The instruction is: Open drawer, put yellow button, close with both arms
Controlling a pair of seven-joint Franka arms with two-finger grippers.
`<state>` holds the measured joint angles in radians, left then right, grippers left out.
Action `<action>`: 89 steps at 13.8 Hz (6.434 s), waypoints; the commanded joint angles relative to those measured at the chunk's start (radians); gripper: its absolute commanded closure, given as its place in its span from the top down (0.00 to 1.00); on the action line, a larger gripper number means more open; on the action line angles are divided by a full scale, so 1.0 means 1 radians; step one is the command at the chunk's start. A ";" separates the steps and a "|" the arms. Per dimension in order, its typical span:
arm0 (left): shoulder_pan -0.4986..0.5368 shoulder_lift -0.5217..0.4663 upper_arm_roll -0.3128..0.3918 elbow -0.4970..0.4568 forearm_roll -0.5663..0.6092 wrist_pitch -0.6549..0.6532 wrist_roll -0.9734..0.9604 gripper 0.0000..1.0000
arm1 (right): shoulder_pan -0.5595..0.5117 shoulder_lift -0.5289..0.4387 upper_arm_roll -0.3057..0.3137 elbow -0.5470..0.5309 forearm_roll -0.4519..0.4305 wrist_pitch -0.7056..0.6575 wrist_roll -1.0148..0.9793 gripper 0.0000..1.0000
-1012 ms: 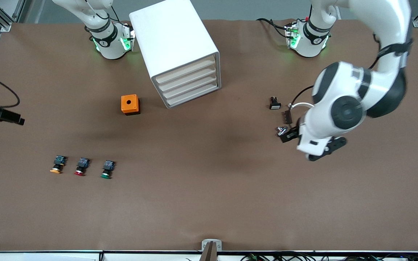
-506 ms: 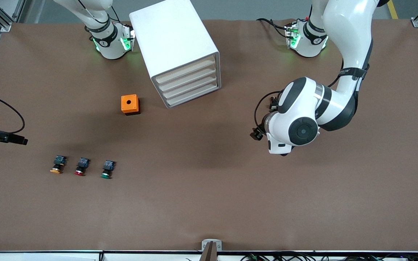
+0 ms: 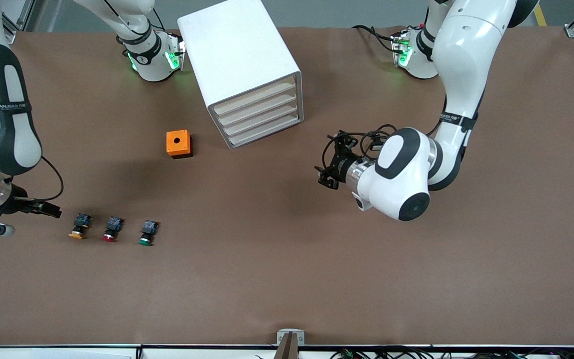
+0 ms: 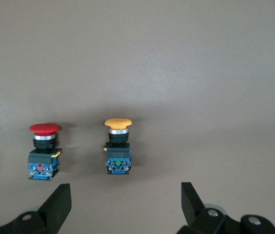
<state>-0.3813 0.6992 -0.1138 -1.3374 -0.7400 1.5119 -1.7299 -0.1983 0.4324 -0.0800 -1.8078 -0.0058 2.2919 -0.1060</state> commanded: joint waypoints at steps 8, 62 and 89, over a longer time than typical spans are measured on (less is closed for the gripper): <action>-0.142 0.124 -0.001 0.014 -0.199 -0.090 -0.520 0.99 | -0.015 0.126 0.020 -0.091 0.001 0.291 -0.020 1.00; -0.021 0.201 0.011 0.003 -0.363 -0.231 -0.593 0.17 | 0.485 -0.503 0.052 -0.064 0.095 -0.559 1.043 0.00; -0.100 0.048 0.160 0.178 0.201 0.197 0.584 1.00 | 1.077 -0.230 0.049 0.018 0.067 -0.276 1.966 0.00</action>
<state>-0.4501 0.7734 0.0258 -1.1472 -0.6057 1.6570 -1.1626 0.8499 0.1738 -0.0175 -1.8419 0.0774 2.0301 1.8050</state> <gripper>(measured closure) 0.000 0.586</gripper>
